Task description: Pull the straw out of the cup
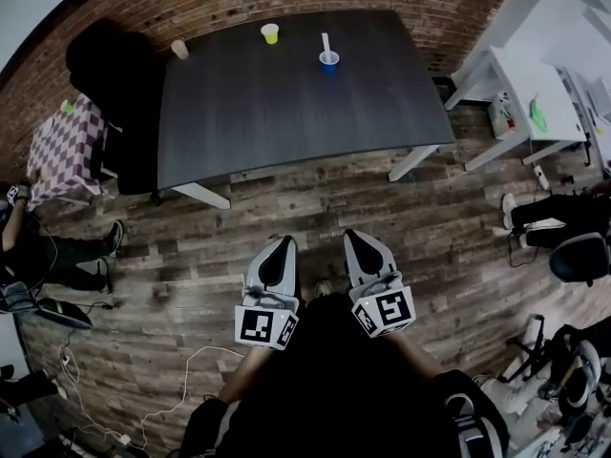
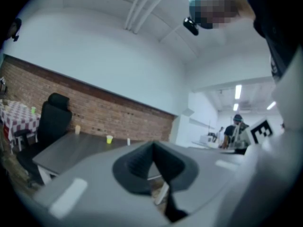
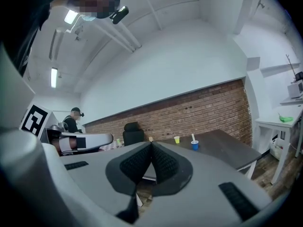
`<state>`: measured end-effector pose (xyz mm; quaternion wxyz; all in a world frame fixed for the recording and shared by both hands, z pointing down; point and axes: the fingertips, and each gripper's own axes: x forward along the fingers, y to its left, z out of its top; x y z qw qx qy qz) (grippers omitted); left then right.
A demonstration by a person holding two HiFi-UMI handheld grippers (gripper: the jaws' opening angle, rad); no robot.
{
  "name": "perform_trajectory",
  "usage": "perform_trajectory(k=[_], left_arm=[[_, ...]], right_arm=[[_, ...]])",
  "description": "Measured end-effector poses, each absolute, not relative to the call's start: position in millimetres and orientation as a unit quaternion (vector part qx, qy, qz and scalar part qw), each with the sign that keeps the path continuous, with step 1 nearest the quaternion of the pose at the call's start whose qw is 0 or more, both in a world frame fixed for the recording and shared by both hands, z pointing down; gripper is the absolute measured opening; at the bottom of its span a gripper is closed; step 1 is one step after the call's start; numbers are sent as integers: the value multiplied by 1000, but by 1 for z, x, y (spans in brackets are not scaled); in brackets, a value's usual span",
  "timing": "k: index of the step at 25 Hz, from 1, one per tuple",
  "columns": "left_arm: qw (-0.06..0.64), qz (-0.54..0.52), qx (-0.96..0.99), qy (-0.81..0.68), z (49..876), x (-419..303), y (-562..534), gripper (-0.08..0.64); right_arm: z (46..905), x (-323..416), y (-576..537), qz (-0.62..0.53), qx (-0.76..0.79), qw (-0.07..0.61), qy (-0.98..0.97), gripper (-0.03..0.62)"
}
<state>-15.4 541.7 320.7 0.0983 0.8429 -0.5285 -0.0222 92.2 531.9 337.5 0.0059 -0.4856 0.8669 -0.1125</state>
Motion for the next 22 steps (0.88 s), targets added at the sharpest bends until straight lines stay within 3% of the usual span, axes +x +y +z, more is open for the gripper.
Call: perform_trajectory(k=[22], left_arm=[[105, -28, 882, -458, 318, -87, 328, 5]], right_arm=[[341, 24, 339, -106, -559, -14, 822, 6]])
